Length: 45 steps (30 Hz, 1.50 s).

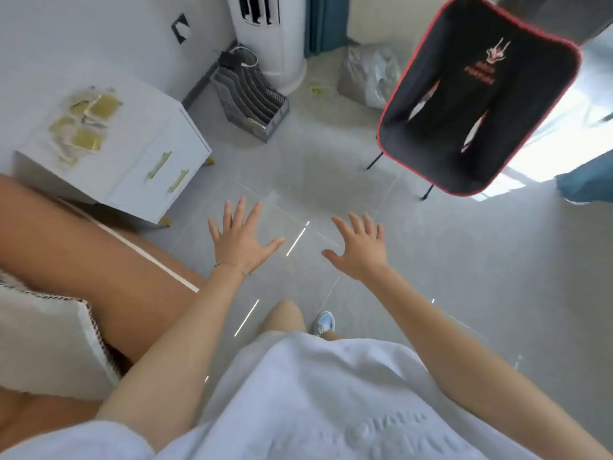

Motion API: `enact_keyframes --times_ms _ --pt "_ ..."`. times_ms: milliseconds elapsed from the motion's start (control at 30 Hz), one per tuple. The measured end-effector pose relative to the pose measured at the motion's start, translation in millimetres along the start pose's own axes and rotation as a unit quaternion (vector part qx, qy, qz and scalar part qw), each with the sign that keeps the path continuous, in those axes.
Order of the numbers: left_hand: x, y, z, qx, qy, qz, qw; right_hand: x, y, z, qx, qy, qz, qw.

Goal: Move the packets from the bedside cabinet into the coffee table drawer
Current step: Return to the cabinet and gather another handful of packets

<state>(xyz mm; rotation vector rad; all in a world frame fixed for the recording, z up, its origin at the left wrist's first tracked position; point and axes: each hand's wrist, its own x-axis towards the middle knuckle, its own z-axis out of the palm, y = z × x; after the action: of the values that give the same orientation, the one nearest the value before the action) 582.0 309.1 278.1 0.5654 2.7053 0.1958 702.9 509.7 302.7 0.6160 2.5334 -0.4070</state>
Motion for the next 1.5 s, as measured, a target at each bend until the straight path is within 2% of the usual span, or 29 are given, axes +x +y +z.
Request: enact_keyframes --times_ms 233,533,800,967,1100,1167,1267,1500 --pt "76 -81 -39 -0.025 0.013 -0.097 0.995 116 -100 -50 -0.068 -0.006 -0.112 0.991" --pt "168 -216 -97 -0.043 0.023 -0.18 0.982 243 -243 -101 -0.084 -0.012 -0.161 0.983" --pt "227 -309 -125 -0.082 0.0 -0.266 0.96 346 -366 -129 -0.134 -0.026 -0.246 0.96" --pt "274 -359 -134 -0.146 0.017 -0.324 0.935 418 -445 -134 -0.167 -0.045 -0.3 0.938" --pt "305 -406 -135 -0.197 0.009 -0.408 0.892 473 -508 -138 -0.204 -0.077 -0.327 0.92" --pt "319 -426 -136 -0.203 -0.005 -0.428 0.881 499 -533 -140 -0.225 -0.09 -0.335 0.91" --pt "339 -453 -141 -0.233 0.016 -0.455 0.859 532 -564 -141 -0.243 -0.098 -0.346 0.901" --pt "393 -521 -104 -0.323 0.025 -0.456 0.829 608 -622 -101 -0.193 -0.13 -0.334 0.913"
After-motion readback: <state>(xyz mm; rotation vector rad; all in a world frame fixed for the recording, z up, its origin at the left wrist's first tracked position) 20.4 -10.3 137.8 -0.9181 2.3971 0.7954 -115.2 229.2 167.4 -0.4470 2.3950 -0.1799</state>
